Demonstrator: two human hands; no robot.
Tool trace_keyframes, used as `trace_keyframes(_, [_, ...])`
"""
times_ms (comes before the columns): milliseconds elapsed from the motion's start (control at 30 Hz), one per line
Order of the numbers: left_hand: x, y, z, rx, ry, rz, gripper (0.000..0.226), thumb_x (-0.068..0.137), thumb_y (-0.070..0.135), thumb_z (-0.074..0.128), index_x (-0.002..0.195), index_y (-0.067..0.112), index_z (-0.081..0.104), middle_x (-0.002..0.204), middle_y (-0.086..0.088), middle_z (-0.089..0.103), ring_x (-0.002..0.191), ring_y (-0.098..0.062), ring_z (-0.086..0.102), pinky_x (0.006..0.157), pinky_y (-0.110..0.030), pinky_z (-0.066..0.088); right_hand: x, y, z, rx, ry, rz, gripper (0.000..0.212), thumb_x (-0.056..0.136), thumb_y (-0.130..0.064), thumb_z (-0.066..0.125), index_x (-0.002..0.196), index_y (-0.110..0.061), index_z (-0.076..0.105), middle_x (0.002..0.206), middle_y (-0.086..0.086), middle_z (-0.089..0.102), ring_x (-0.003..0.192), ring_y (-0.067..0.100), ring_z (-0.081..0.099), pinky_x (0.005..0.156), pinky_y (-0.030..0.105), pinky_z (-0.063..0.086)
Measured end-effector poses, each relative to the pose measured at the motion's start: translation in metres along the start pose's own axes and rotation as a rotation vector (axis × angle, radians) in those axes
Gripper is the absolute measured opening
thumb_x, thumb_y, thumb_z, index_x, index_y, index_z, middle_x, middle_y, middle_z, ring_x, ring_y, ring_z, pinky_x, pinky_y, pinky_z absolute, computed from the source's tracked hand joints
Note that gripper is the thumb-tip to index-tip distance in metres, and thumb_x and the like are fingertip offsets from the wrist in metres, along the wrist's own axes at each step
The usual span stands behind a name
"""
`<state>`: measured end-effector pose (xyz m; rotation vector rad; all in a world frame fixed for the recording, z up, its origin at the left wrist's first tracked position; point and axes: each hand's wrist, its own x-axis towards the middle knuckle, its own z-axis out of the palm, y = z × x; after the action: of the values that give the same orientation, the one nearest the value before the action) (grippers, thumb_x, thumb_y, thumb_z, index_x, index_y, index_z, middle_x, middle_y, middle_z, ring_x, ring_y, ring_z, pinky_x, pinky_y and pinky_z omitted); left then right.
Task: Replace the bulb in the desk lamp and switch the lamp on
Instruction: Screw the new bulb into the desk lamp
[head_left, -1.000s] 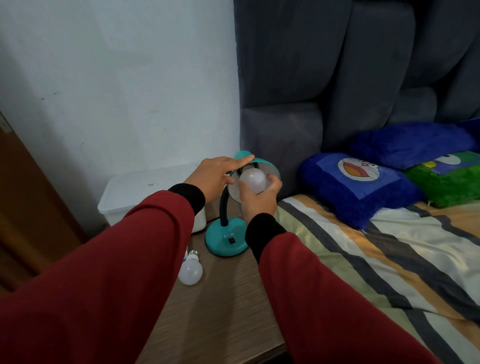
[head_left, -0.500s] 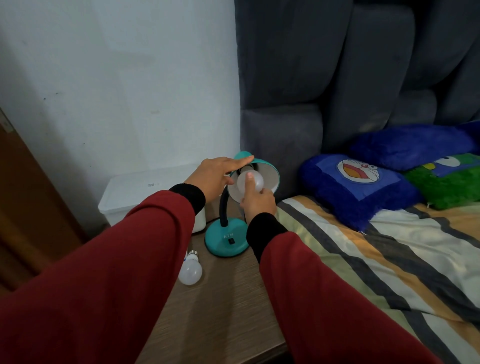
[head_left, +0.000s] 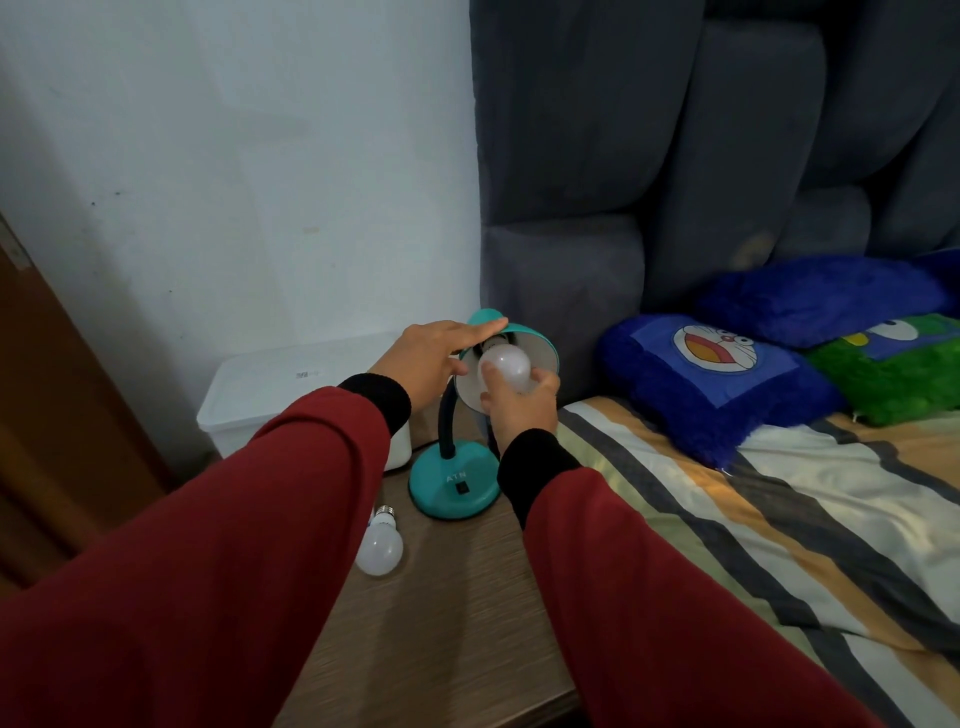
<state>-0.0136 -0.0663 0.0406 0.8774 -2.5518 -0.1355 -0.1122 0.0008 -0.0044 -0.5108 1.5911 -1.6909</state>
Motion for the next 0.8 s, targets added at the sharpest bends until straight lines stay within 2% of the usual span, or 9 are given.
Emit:
trace_keyframes(67, [0.000,0.001,0.000,-0.013,0.007,0.000,0.071,0.088,-0.010,0.056,0.141,0.033,0.036,0.124,-0.004,0.060,0.100,-0.007,0.050,0.086,0.003,0.021,0.000,-0.003,0.000,-0.050,0.008,0.036,0.057,0.088,-0.049,0.053,0.125,-0.007,0.048,0.088,0.004,0.063,0.075,0.016,0.064,0.081,0.033,0.054])
trace_keyframes(100, [0.000,0.001,0.000,-0.020,0.012,0.001,0.070,0.088,-0.010,0.056,0.141,0.033,0.037,0.123,-0.005,0.060,0.099,-0.006,0.049,0.086,0.003,0.022,0.001,-0.003,0.000,-0.087,0.012,0.042,0.063,0.088,-0.054,0.047,0.127,-0.004,0.049,0.090,0.006,0.065,0.080,0.017,0.064,0.082,0.033,0.052])
trace_keyframes(167, [0.000,0.001,0.000,-0.036,0.016,0.006,0.070,0.088,-0.010,0.056,0.140,0.032,0.038,0.121,-0.006,0.061,0.095,-0.004,0.046,0.085,0.007,0.022,0.001,-0.002,0.001,-0.055,0.010,0.029,0.074,0.083,-0.056,0.053,0.139,-0.010,0.037,0.121,0.014,0.058,0.106,0.026,0.061,0.095,0.039,0.050])
trace_keyframes(233, [0.000,0.000,0.000,-0.029,0.007,0.002,0.069,0.089,-0.008,0.055,0.141,0.033,0.037,0.123,-0.006,0.060,0.097,-0.007,0.049,0.084,0.004,0.026,0.001,0.001,0.002,-0.026,0.012,-0.036,0.078,0.077,-0.044,0.067,0.141,-0.022,0.028,0.131,0.016,0.050,0.113,0.031,0.057,0.098,0.044,0.048])
trace_keyframes(300, [0.000,0.000,0.000,-0.021,-0.001,0.001,0.068,0.089,-0.007,0.055,0.141,0.033,0.036,0.124,-0.006,0.059,0.100,-0.009,0.051,0.085,0.001,0.026,0.000,0.003,0.001,-0.035,0.002,-0.062,0.066,0.078,-0.036,0.069,0.133,-0.024,0.034,0.120,0.014,0.056,0.103,0.029,0.063,0.093,0.043,0.052])
trace_keyframes(400, [0.000,0.000,0.000,-0.042,0.003,0.008,0.069,0.088,-0.010,0.055,0.141,0.032,0.037,0.124,-0.007,0.059,0.097,-0.002,0.044,0.085,0.007,0.019,0.001,0.001,0.000,0.008,0.021,-0.001,0.059,0.083,-0.048,0.061,0.128,-0.016,0.040,0.088,0.004,0.059,0.087,0.025,0.068,0.088,0.039,0.056])
trace_keyframes(533, [0.000,-0.001,0.002,-0.035,-0.002,-0.008,0.069,0.089,-0.007,0.055,0.141,0.034,0.036,0.121,-0.004,0.060,0.094,-0.002,0.043,0.086,-0.001,0.026,0.004,0.003,0.001,-0.067,0.020,-0.049,0.075,0.078,-0.040,0.068,0.140,-0.025,0.029,0.122,0.012,0.056,0.107,0.027,0.059,0.095,0.041,0.051])
trace_keyframes(700, [0.000,-0.002,0.002,-0.079,-0.009,-0.018,0.070,0.089,-0.011,0.052,0.141,0.034,0.037,0.126,-0.004,0.058,0.099,-0.003,0.047,0.087,-0.002,0.031,0.005,0.003,0.002,-0.017,-0.009,-0.032,0.060,0.082,-0.044,0.065,0.130,-0.016,0.043,0.109,0.005,0.057,0.085,0.022,0.069,0.068,0.026,0.057])
trace_keyframes(800, [0.000,-0.002,0.003,-0.071,0.002,-0.020,0.069,0.089,-0.008,0.054,0.140,0.035,0.037,0.124,-0.003,0.059,0.096,-0.001,0.044,0.088,-0.005,0.031,0.007,0.007,0.000,-0.044,-0.014,-0.038,0.071,0.079,-0.050,0.064,0.138,-0.019,0.037,0.118,0.007,0.057,0.101,0.025,0.064,0.088,0.036,0.055])
